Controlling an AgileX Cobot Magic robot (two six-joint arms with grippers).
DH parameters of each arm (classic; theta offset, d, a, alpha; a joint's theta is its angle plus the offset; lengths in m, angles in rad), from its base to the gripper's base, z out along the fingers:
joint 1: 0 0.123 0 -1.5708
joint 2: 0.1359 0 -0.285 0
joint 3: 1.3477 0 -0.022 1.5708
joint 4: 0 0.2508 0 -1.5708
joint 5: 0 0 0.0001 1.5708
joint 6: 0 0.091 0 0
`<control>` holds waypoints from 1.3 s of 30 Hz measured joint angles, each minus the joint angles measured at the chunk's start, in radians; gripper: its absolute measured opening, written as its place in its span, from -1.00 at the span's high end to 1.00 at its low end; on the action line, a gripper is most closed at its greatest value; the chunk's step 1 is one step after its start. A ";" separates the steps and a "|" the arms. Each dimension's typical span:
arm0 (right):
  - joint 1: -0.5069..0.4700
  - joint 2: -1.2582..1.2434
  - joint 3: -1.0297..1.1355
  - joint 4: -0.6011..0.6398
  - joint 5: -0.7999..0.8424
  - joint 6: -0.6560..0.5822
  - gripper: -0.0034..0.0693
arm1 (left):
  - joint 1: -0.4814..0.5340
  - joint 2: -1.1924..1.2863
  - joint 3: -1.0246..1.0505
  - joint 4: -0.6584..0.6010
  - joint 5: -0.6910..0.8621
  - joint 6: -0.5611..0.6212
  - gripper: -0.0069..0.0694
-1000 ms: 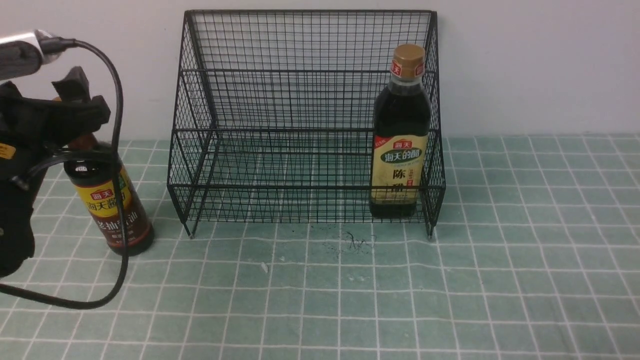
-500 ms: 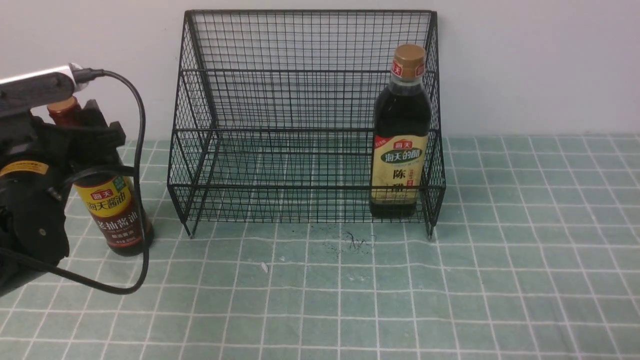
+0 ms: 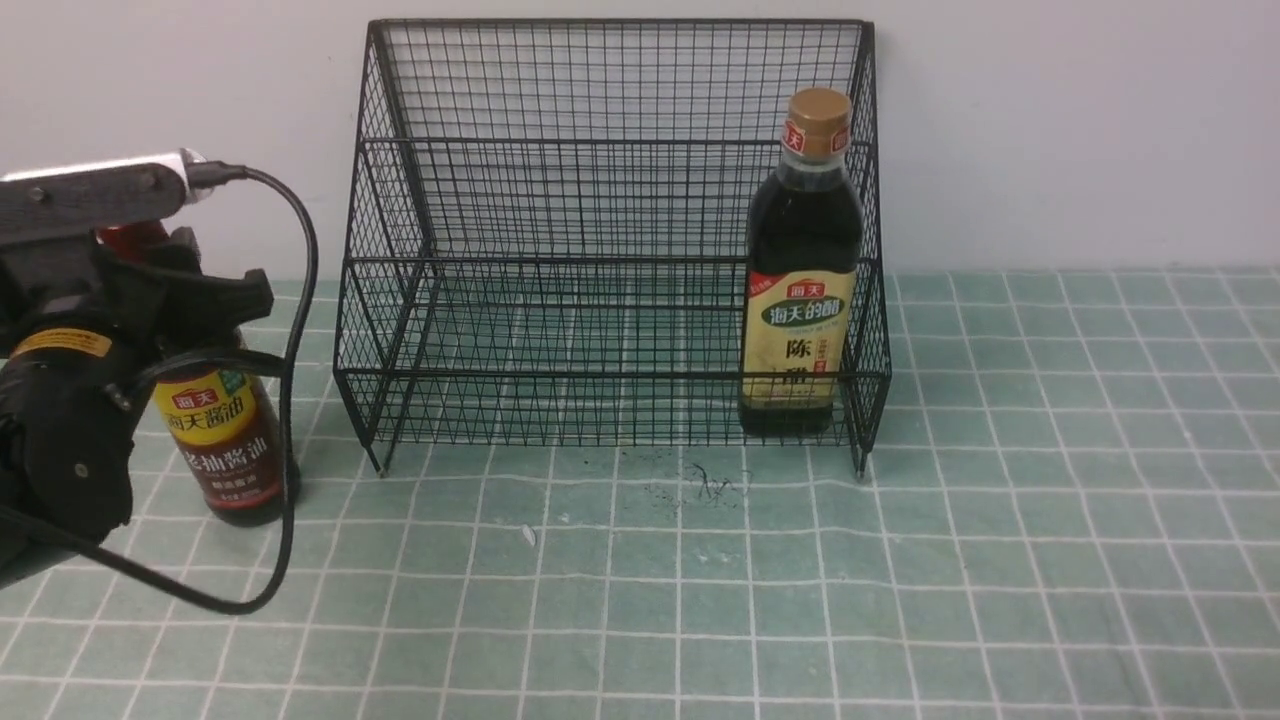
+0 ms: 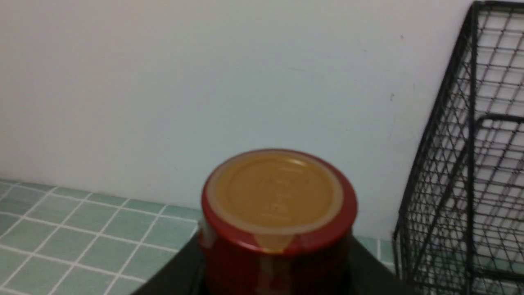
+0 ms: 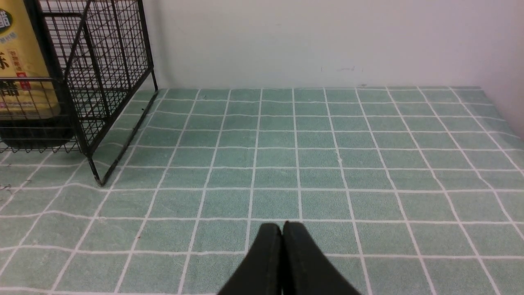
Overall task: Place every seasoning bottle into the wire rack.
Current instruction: Use the left arm to grab the condiment bottle closest to it, then use the left arm to put the condiment bottle back on the shelf
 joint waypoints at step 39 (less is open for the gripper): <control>0.000 0.000 0.000 0.000 0.000 0.000 0.95 | -0.168 0.168 -0.717 0.189 0.436 0.002 0.14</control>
